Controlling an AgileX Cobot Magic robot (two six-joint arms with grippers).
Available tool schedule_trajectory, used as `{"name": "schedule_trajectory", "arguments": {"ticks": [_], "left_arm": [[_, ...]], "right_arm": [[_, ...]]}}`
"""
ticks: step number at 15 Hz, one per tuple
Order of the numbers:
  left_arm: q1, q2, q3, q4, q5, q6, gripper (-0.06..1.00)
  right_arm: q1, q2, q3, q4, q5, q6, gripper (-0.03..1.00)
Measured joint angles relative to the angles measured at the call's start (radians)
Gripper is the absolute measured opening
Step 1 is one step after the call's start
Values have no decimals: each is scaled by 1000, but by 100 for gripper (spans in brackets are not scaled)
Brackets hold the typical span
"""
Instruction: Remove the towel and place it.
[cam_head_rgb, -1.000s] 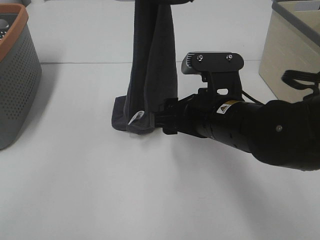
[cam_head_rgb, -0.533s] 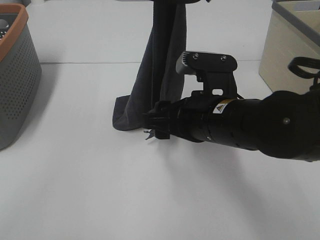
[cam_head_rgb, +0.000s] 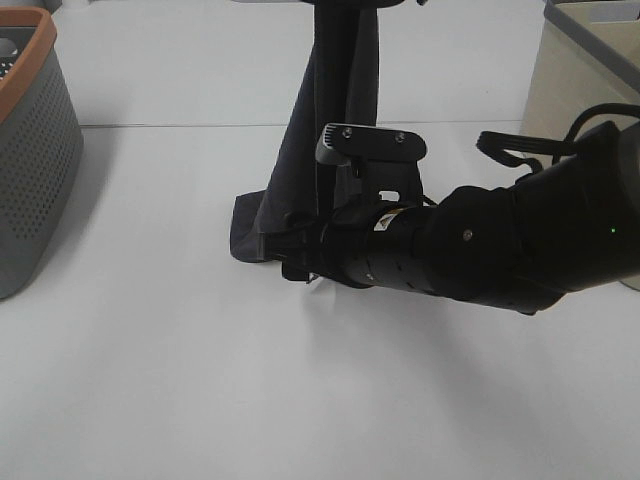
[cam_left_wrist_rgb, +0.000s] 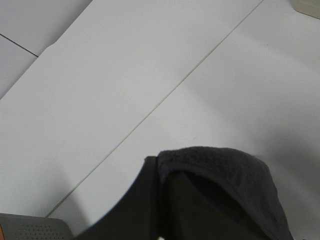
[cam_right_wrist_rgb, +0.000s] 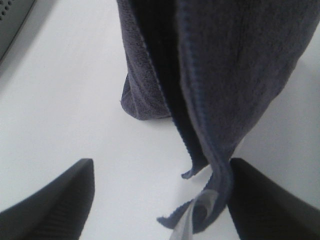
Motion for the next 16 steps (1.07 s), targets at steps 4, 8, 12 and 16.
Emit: {"name": "schedule_trajectory", "arguments": {"ticks": [4, 8, 12, 16], "left_arm": [[0, 0, 0, 7, 5, 20, 0], [0, 0, 0, 11, 13, 26, 0], [0, 0, 0, 11, 13, 27, 0], [0, 0, 0, 11, 13, 27, 0]], "right_arm": [[0, -18, -1, 93, -13, -107, 68], [0, -133, 2, 289, 17, -279, 68], [0, -111, 2, 509, -34, -506, 68], [0, -19, -52, 535, -49, -548, 68]]}}
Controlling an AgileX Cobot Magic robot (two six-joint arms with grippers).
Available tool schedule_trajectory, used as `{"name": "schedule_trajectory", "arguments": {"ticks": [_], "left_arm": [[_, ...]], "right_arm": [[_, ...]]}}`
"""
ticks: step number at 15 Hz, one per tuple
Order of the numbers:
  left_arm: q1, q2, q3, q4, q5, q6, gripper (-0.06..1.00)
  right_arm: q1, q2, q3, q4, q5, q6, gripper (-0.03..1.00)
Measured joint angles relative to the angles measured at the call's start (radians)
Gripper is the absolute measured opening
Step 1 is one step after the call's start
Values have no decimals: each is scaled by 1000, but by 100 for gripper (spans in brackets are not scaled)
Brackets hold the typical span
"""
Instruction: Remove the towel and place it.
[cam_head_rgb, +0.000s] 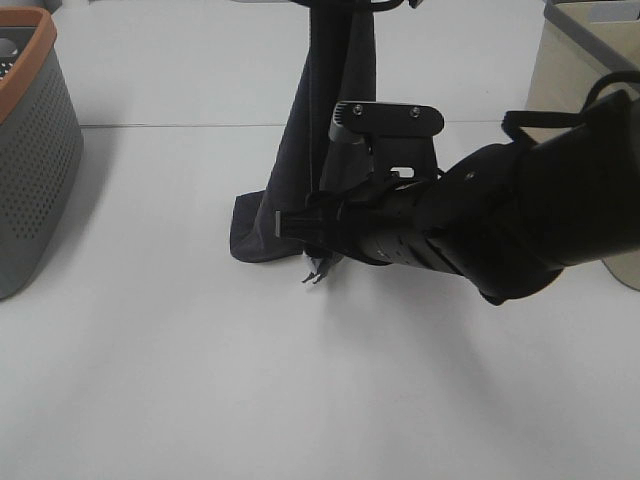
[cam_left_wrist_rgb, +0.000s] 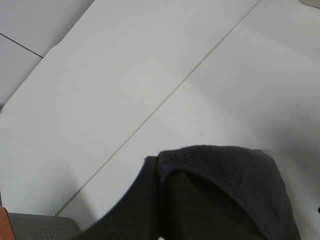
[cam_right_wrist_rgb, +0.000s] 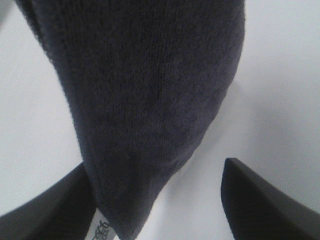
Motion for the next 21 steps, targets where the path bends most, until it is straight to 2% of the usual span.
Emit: {"name": "schedule_trajectory", "arguments": {"ticks": [3, 9, 11, 12, 13, 14, 18, 20, 21], "left_arm": [[0, 0, 0, 0, 0, 11, 0], [0, 0, 0, 0, 0, 22, 0], [0, 0, 0, 0, 0, 22, 0], [0, 0, 0, 0, 0, 22, 0], [0, 0, 0, 0, 0, 22, 0], [3, 0, 0, 0, 0, 22, 0], [3, 0, 0, -1, 0, 22, 0], [3, 0, 0, -4, 0, 22, 0], [3, 0, 0, -4, 0, 22, 0]], "right_arm": [[0, 57, -25, 2, -1, -15, 65], [0, 59, -24, 49, -1, -177, 48], [0, 59, -24, 71, 1, -220, 45], [0, 58, -24, 99, 9, -268, 45], [0, 46, -24, 147, 61, -377, 44], [0, 45, -24, 159, 61, -408, 44], [0, 46, -24, 180, 24, -425, 43], [0, 49, -24, 182, 24, -426, 36], [0, 50, -24, 182, 24, -427, 28]]}}
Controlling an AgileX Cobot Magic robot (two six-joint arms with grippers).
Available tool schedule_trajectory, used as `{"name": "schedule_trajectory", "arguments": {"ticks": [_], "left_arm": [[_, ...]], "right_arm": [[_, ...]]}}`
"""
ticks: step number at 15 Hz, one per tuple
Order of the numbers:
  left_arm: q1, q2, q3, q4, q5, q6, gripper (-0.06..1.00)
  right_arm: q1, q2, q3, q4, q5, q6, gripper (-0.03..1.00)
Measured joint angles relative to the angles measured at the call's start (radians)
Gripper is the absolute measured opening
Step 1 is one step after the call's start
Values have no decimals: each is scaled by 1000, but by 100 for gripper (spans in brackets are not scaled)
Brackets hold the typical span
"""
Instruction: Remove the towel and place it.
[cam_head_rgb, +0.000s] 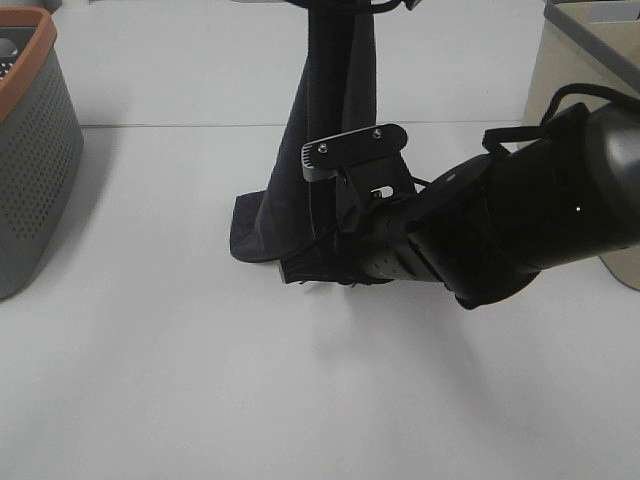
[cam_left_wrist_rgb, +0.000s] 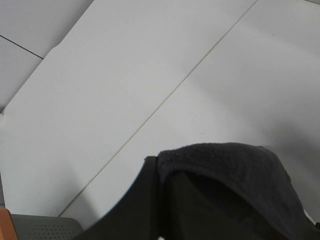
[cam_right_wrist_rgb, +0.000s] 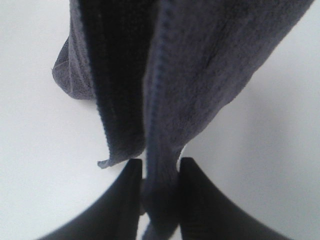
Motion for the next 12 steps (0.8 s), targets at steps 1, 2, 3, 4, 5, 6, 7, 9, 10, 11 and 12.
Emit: {"name": "schedule_trajectory", "arguments": {"ticks": [1, 2, 3, 4, 5, 6, 7, 9, 10, 11, 12], "left_arm": [[0, 0, 0, -1, 0, 0, 0], [0, 0, 0, -4, 0, 0, 0], [0, 0, 0, -8, 0, 0, 0], [0, 0, 0, -8, 0, 0, 0], [0, -2, 0, -8, 0, 3, 0], [16, -30, 0, -10, -3, 2, 0], [33, -53, 0, -29, -8, 2, 0], [93, -107, 0, -109, -35, 3, 0], [131, -134, 0, -177, -48, 18, 0], [172, -160, 0, -267, -60, 51, 0], [220, -185, 0, -364, -62, 92, 0]], "right_arm": [[0, 0, 0, 0, 0, -6, 14], [0, 0, 0, 1, 0, -14, 4], [0, -2, 0, 8, 1, -17, 2], [0, -10, 0, 14, 2, -27, 2], [0, -20, 0, 19, 3, -38, 2], [0, -76, 1, 61, 21, -117, 2], [0, -112, 1, 113, 42, -189, 2], [0, -175, 1, 253, 83, -398, 2], [0, -205, 1, 287, 86, -504, 2], [0, -241, 1, 299, 86, -553, 2], [-4, -281, 1, 300, 88, -578, 2]]}}
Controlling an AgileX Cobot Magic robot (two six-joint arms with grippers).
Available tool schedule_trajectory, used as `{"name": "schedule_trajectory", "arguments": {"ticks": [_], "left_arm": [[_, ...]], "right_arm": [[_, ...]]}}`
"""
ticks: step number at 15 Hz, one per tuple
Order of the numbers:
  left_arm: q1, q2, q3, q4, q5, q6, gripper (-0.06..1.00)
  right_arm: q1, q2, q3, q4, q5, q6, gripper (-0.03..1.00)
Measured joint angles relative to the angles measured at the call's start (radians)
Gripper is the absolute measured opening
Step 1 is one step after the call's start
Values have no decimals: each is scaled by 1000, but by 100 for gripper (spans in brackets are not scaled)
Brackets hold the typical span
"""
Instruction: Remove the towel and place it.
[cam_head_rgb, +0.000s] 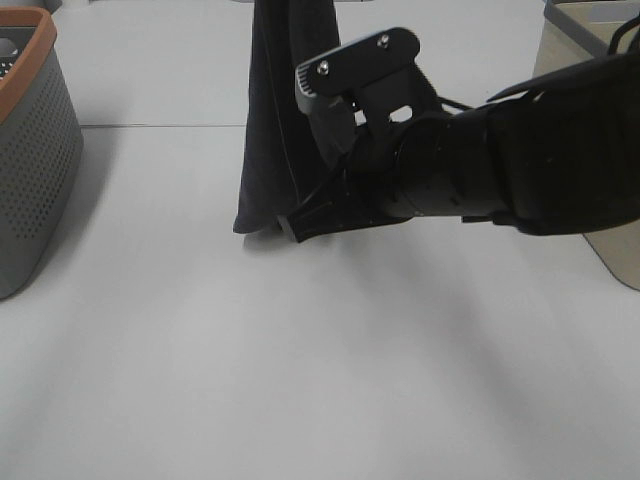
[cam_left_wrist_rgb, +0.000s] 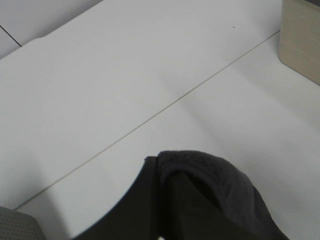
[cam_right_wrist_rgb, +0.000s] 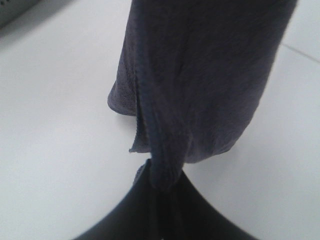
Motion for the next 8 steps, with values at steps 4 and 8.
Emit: {"name": "schedule_trajectory", "arguments": {"ticks": [4, 8], "left_arm": [[156, -45, 0, -336, -1, 157, 0], [197, -45, 0, -420, 0, 207, 0]], "right_arm": [[-162, -62, 0, 13, 379, -40, 2], [-322, -62, -10, -433, 680, 314, 2]]}}
